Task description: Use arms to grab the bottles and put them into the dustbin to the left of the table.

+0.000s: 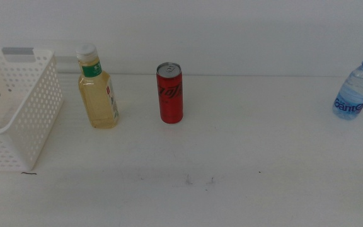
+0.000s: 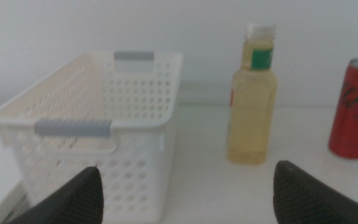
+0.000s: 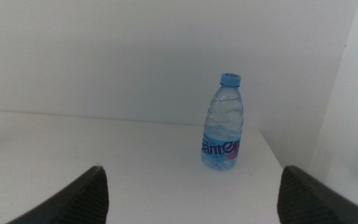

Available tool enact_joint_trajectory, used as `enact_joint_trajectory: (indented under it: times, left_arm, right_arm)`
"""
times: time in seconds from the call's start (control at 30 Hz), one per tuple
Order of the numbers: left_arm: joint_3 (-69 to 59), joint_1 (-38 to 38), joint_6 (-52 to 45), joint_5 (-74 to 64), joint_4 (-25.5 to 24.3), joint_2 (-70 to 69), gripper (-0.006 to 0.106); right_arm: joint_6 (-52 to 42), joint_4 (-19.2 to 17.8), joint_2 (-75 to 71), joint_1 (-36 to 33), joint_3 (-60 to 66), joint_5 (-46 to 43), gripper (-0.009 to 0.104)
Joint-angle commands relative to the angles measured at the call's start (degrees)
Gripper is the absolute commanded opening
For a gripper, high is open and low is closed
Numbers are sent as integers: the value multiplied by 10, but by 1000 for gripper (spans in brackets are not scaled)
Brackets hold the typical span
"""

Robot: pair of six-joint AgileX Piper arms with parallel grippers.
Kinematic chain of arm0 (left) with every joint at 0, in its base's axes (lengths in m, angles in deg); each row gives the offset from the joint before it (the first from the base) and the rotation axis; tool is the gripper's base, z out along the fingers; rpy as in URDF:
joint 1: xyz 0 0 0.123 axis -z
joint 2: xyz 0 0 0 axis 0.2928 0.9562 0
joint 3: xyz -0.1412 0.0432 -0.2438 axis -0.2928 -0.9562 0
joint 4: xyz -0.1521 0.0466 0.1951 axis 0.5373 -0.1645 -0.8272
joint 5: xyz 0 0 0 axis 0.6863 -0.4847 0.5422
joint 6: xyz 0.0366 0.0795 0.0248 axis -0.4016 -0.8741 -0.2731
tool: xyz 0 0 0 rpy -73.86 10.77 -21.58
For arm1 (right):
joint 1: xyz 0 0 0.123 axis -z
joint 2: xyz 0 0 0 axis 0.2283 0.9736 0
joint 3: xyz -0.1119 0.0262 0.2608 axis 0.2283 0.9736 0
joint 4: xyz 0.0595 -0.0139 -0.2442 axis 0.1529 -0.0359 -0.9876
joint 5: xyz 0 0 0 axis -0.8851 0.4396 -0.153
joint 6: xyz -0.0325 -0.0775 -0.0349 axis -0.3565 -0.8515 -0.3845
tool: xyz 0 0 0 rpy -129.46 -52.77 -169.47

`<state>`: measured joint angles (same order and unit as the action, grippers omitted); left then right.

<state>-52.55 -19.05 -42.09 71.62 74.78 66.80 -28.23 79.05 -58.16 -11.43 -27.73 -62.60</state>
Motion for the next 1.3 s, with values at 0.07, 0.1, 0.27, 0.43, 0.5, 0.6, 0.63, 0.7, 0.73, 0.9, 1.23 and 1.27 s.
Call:
enact_joint_trajectory:
  times: [0.07, 0.1, 0.27, 0.43, 0.5, 0.6, 0.63, 0.7, 0.73, 0.9, 1.23, 1.27]
  left_arm:
    - [0, 50, 5, 105, 0, 69, 94]
    - [0, 72, 5, 149, 0, 111, 94]
    - [0, 199, 5, 394, 0, 356, 94]
    - [0, 301, 5, 609, 0, 562, 94]
    - [0, 325, 5, 678, 0, 638, 94]
    - [0, 335, 5, 757, -16, 722, 94]
    - [0, 335, 5, 776, -18, 743, 94]
    - [0, 335, 5, 795, -17, 775, 94]
    - [0, 335, 3, 795, -15, 783, 94]
    - [0, 335, 0, 795, -17, 794, 94]
    - [0, 335, 0, 795, -41, 794, 94]
    - [0, 335, -2, 795, -42, 794, 94]
  right_arm:
    - [-2, -4, -3, 4, 2, -4, 91]
    - [-2, -4, -3, 4, 2, -4, 91]
    - [-2, -4, -3, 4, 2, -4, 91]
    - [-2, -4, -3, 4, 2, -4, 91]
    - [-2, -4, -3, 4, 2, -4, 91]
    - [-2, -4, -3, 4, 2, -4, 91]
    - [-2, -4, -3, 4, 2, -4, 91]
    - [-2, -4, -3, 4, 2, -4, 91]
    - [-2, -4, -3, 4, 2, -4, 91]
    - [-2, -4, -3, 4, 2, -4, 91]
    - [-2, -4, -3, 4, 2, -4, 91]
    - [-2, -4, -3, 4, 2, -4, 91]
